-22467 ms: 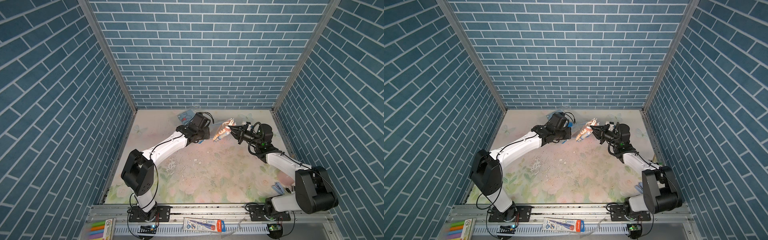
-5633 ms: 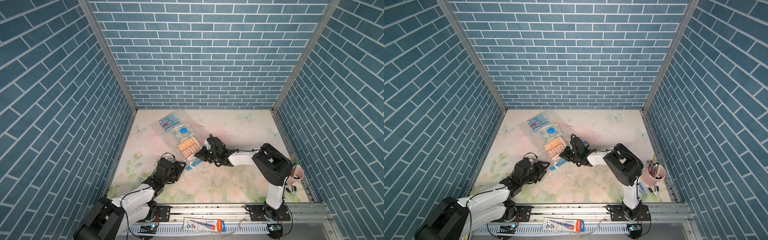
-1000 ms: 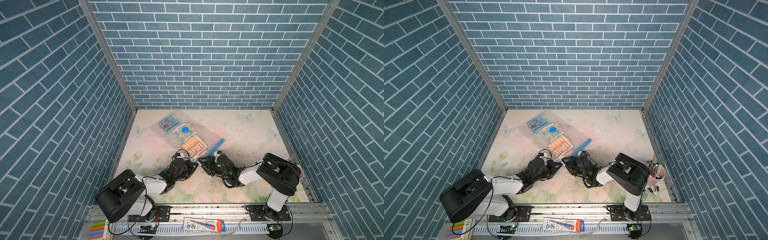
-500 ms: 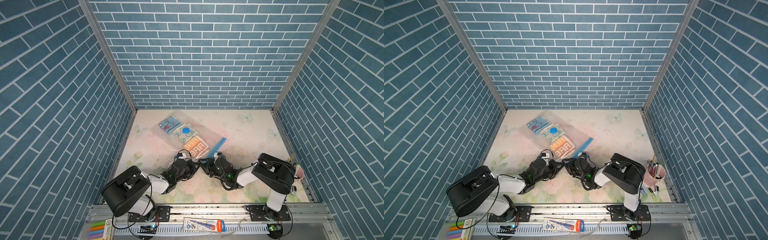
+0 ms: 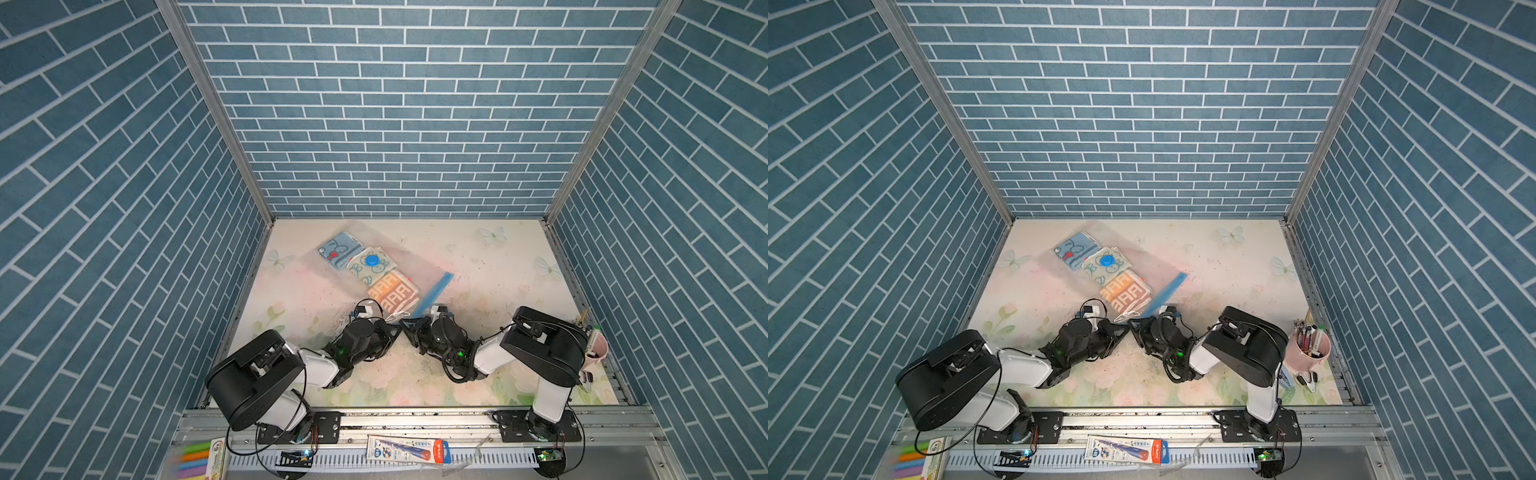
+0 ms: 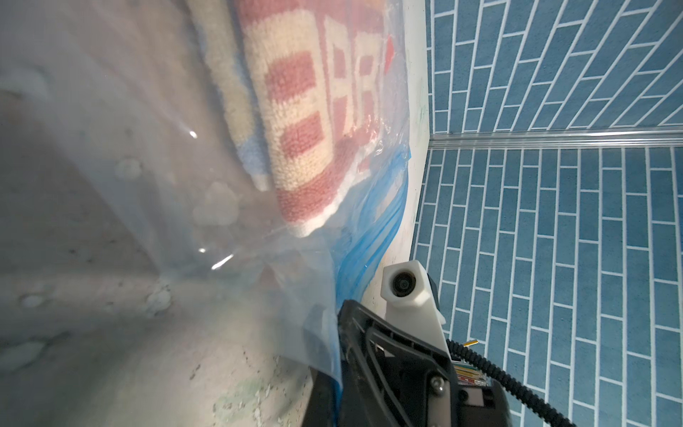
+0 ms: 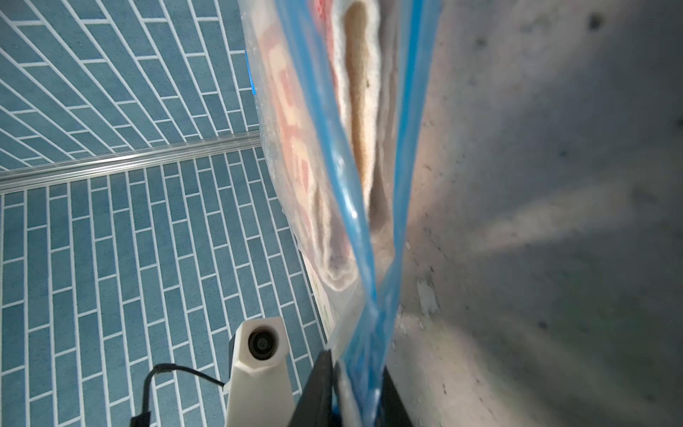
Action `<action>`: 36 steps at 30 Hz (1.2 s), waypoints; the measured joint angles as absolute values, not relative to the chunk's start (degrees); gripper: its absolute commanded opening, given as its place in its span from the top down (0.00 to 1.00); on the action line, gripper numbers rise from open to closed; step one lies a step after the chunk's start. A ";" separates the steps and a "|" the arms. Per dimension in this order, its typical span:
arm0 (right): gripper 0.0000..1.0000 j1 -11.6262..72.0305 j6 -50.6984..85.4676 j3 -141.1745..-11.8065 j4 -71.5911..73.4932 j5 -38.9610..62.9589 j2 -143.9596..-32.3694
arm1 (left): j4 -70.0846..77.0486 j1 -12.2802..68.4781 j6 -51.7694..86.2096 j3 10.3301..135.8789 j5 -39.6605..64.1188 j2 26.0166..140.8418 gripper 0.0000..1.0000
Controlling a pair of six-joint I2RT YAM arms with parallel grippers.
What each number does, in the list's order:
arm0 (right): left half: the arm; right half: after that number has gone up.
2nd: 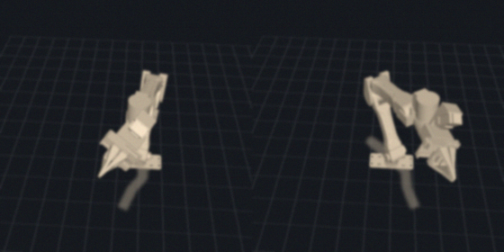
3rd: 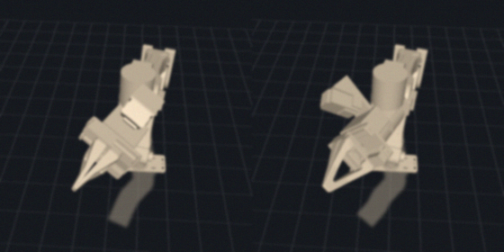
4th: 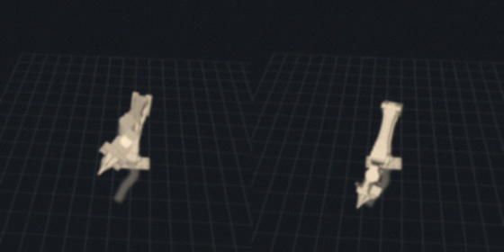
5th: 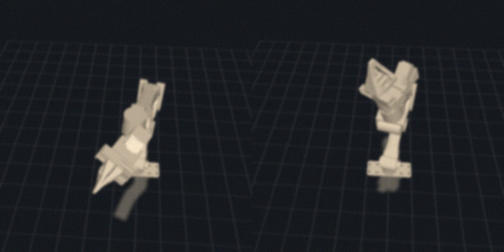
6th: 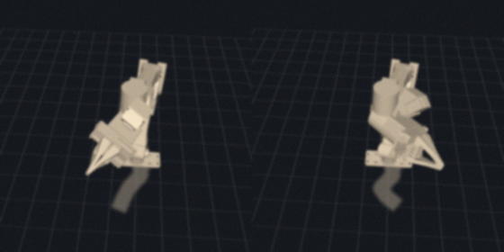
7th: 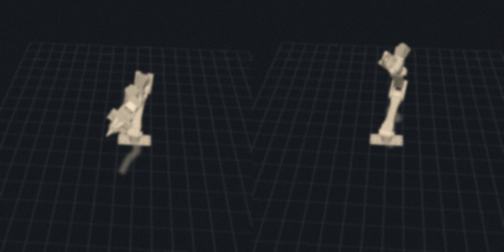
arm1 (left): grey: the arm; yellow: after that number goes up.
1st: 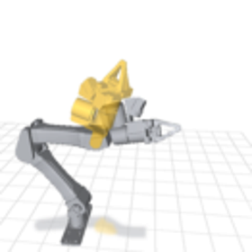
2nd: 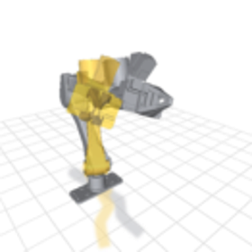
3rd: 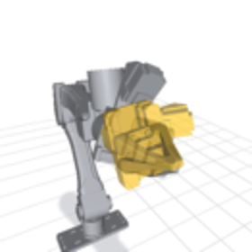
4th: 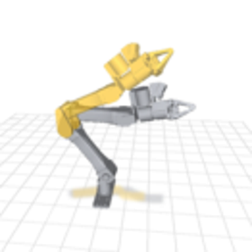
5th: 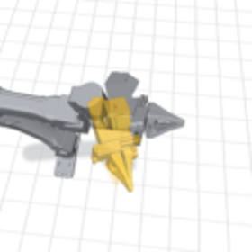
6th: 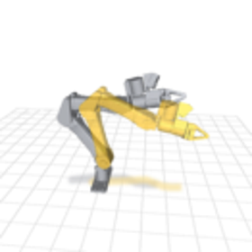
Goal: Place the folded towel into the vacuum bag
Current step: Close the vacuum bag at the center of the board.
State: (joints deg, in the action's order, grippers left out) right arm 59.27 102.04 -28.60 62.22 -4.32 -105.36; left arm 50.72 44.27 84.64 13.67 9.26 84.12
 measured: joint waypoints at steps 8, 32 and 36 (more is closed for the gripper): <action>0.73 59.35 102.91 -27.64 63.05 -5.21 -105.36 | 50.72 44.45 84.66 13.67 9.69 84.34 1.00; 1.00 59.33 104.27 -26.39 64.82 -7.14 -105.95 | 52.66 44.42 85.32 13.69 9.93 86.72 1.00; 1.00 59.33 104.40 -26.39 65.67 -7.16 -106.41 | 52.10 44.42 85.32 13.69 9.67 86.21 1.00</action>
